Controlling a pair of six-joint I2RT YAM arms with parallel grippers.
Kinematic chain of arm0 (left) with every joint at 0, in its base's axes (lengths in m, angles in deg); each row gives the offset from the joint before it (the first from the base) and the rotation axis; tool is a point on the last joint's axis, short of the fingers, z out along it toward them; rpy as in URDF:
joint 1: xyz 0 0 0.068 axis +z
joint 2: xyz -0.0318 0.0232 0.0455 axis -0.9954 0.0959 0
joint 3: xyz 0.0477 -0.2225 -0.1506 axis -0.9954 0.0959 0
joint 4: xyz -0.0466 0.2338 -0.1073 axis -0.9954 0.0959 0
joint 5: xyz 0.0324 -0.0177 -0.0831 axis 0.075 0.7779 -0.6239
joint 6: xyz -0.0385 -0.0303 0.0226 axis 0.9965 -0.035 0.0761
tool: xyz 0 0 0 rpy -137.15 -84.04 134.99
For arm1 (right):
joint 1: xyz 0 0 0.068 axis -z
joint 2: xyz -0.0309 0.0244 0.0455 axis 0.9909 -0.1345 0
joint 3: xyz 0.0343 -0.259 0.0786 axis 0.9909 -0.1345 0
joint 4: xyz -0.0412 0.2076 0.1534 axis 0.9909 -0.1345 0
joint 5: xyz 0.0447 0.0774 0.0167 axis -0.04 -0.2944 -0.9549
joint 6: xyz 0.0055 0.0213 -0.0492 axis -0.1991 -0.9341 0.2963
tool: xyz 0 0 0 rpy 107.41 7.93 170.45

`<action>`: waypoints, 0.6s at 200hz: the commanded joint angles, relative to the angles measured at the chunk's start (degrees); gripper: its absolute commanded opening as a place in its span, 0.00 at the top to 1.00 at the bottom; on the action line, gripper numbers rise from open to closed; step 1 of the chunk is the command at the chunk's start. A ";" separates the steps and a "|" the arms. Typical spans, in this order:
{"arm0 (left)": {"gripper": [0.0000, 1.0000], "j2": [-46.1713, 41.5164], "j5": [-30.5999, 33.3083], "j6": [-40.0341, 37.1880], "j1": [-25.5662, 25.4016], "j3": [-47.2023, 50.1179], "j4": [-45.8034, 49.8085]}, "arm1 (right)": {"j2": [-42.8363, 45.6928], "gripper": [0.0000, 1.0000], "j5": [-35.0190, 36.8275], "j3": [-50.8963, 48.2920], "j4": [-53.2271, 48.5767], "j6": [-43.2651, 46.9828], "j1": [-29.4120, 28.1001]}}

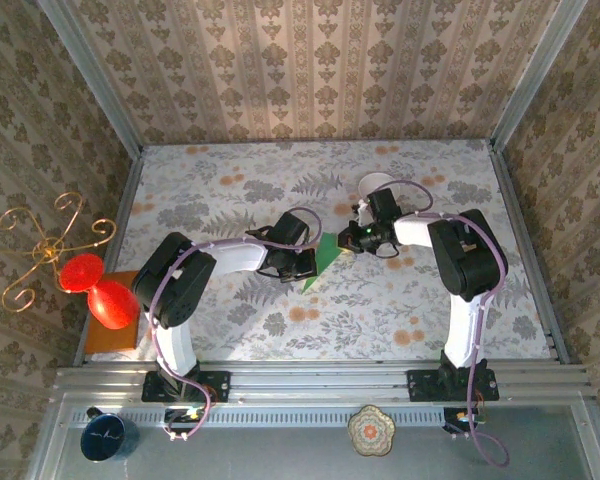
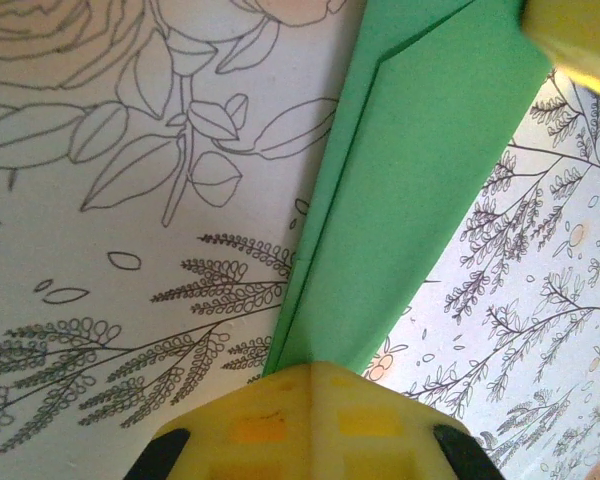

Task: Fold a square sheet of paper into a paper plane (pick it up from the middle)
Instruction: Fold the wing for the fifth time at the center of the table.

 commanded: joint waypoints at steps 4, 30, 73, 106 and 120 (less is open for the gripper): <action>1.00 3.41 4.10 0.26 -0.09 2.97 9.93 | -2.58 0.97 7.86 1.24 2.44 0.90 3.90; 1.00 3.40 3.93 0.17 -0.12 2.89 9.84 | -2.53 0.96 8.35 1.31 3.34 0.79 5.29; 1.00 2.89 3.42 -0.24 -0.05 1.47 9.76 | -0.28 0.96 7.05 0.50 4.06 0.74 5.66; 1.00 0.89 3.23 -1.32 -0.12 -1.60 10.56 | 5.34 0.94 6.37 -3.07 4.13 0.40 4.33; 1.00 -0.53 3.14 -1.74 0.00 -2.93 11.12 | 7.94 0.92 6.75 -4.91 3.97 -0.08 3.59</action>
